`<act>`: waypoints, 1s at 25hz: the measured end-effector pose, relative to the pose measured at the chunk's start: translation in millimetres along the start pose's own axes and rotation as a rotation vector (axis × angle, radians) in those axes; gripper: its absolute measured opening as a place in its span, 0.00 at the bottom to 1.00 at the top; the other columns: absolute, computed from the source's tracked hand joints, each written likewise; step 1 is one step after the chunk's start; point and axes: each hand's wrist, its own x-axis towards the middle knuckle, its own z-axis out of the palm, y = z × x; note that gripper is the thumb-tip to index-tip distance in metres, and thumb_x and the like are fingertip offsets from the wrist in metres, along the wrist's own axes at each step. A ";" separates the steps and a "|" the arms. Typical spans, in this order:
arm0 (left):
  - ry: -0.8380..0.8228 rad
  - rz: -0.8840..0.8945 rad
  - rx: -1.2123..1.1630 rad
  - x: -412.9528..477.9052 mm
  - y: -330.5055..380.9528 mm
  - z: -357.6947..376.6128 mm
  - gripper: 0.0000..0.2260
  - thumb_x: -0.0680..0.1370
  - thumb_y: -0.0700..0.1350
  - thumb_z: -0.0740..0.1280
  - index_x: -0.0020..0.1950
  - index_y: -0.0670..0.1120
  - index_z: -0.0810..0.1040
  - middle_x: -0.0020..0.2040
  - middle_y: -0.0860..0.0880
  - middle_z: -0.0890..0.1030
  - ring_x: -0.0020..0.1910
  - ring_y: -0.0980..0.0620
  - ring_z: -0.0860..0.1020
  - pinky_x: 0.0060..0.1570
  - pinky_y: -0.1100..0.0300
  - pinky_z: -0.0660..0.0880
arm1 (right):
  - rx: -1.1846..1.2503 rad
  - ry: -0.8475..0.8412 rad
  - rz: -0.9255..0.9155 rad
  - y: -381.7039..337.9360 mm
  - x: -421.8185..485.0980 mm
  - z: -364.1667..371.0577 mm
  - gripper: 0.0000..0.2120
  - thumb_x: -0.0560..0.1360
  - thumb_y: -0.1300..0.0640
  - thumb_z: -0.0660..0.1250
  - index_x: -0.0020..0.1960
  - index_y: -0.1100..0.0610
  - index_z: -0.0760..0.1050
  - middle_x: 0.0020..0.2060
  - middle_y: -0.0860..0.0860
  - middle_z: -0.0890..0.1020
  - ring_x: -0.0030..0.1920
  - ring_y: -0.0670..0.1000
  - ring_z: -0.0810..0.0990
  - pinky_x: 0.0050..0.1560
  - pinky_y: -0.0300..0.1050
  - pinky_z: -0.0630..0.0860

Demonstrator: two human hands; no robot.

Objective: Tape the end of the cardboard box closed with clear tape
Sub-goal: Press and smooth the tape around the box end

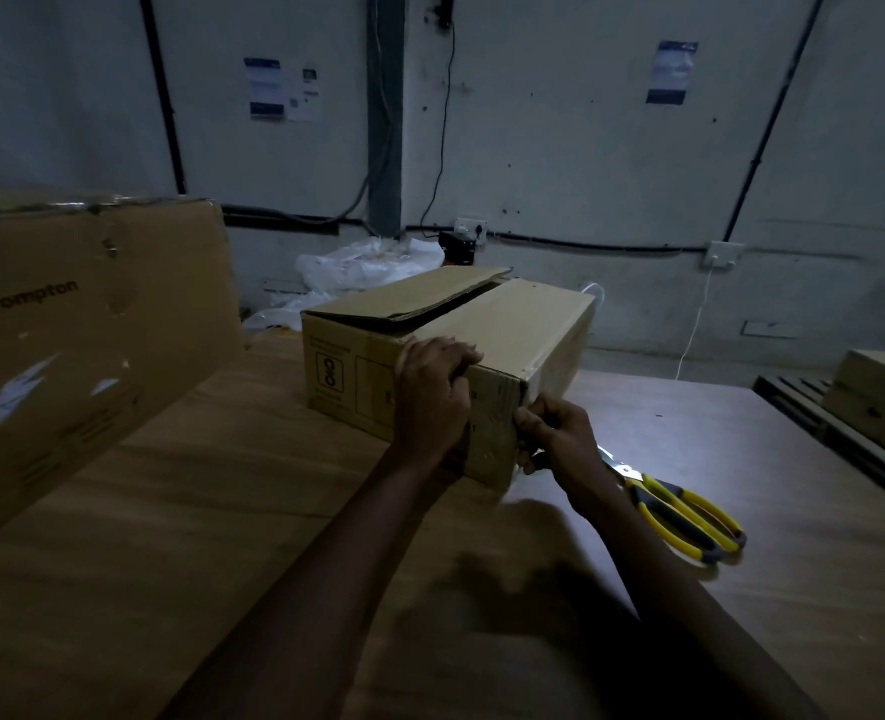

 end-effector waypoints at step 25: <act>0.006 -0.021 0.011 0.3 3.3 1.0 0.16 0.66 0.33 0.60 0.46 0.46 0.81 0.48 0.48 0.84 0.53 0.47 0.79 0.66 0.39 0.64 | 0.177 0.285 -0.103 -38.6 15.8 23.2 0.16 0.74 0.50 0.53 0.32 0.57 0.67 0.24 0.51 0.68 0.24 0.47 0.66 0.26 0.39 0.64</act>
